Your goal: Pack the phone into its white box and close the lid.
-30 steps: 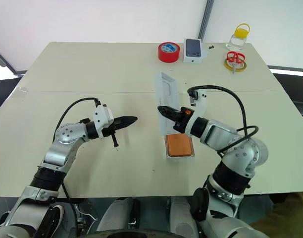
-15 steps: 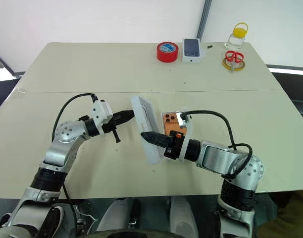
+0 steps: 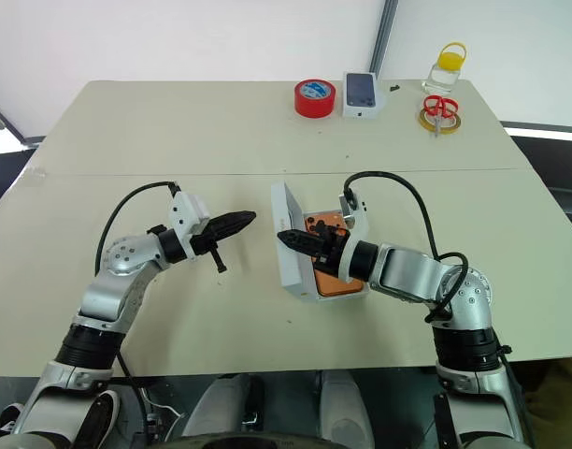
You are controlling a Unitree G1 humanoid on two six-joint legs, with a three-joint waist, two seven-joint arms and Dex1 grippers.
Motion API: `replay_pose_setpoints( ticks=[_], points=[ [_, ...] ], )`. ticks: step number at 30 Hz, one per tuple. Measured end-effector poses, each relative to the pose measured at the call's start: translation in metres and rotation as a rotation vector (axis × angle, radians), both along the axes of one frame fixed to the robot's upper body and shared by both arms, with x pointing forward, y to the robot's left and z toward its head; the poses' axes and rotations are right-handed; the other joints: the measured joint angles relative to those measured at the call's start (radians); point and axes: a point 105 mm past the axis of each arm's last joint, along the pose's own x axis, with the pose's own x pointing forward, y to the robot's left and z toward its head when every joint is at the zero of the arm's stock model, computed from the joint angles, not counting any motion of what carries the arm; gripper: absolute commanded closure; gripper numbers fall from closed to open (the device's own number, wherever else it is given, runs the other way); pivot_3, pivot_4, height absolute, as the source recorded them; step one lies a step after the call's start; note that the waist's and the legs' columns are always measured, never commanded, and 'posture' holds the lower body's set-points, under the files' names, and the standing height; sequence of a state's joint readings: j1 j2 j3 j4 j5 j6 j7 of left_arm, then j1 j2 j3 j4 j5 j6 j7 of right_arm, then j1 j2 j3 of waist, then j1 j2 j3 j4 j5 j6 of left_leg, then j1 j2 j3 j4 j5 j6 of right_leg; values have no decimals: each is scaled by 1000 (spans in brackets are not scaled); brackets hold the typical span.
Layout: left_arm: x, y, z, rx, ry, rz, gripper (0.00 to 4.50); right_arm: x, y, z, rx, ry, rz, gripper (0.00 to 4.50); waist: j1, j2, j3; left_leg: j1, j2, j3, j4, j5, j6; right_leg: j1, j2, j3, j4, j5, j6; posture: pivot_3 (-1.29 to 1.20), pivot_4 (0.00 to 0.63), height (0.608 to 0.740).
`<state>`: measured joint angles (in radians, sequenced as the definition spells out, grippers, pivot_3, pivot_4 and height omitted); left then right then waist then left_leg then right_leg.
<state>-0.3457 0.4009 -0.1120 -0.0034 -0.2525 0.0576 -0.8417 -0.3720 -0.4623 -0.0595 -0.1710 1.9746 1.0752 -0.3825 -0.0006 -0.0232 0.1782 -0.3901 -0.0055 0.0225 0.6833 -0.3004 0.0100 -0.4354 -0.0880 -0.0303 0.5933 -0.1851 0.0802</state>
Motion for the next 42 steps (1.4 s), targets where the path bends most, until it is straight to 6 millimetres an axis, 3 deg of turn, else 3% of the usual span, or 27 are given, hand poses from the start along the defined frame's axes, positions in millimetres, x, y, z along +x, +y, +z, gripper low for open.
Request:
replay_pose_setpoints(
  ticks=[11, 16, 24, 28, 35, 42],
  points=[
    [6, -39, -15, -27, 28, -40, 4471, 4, -4, -1, 6, -9, -11, 4500, 15, 0, 0, 0, 0, 0, 1, 0, 0, 1, 0, 0, 0, -1, -3, 0, 150, 739],
    [3, -38, -11, -23, 15, -57, 4471, 4, -4, 1, 20, -7, -19, 4500, 14, 0, 0, 0, 0, 0, 1, 0, 0, 1, 0, 0, 0, -2, -3, 0, 150, 739],
    [-9, -2, 7, -10, -10, -51, 4471, -1, 8, 1, 45, -2, -9, 4500, 11, 1, 0, -1, 1, 0, 0, 0, 0, -2, 0, 0, 0, -2, -3, 0, 150, 739],
    [-13, 5, 15, -23, -10, -49, 4471, -5, 16, 1, 67, 2, 8, 4500, 13, 1, 1, -2, 1, 0, 0, 0, 0, -3, 0, 0, 0, -2, -3, 0, 150, 739],
    [-16, 3, 10, -30, 12, -41, 4471, -5, 10, -8, 16, 27, -10, 4500, 13, 1, 1, -2, 1, 1, 0, 0, 0, -3, 0, 0, 0, -2, -3, 0, 150, 739],
    [-14, -29, -9, -53, 61, -78, 4471, 3, -5, -9, -17, 30, -23, 4500, 14, 1, 0, -1, 1, 1, 1, 0, 0, -2, 0, 0, -1, -2, -3, 0, 150, 739]
  ],
)
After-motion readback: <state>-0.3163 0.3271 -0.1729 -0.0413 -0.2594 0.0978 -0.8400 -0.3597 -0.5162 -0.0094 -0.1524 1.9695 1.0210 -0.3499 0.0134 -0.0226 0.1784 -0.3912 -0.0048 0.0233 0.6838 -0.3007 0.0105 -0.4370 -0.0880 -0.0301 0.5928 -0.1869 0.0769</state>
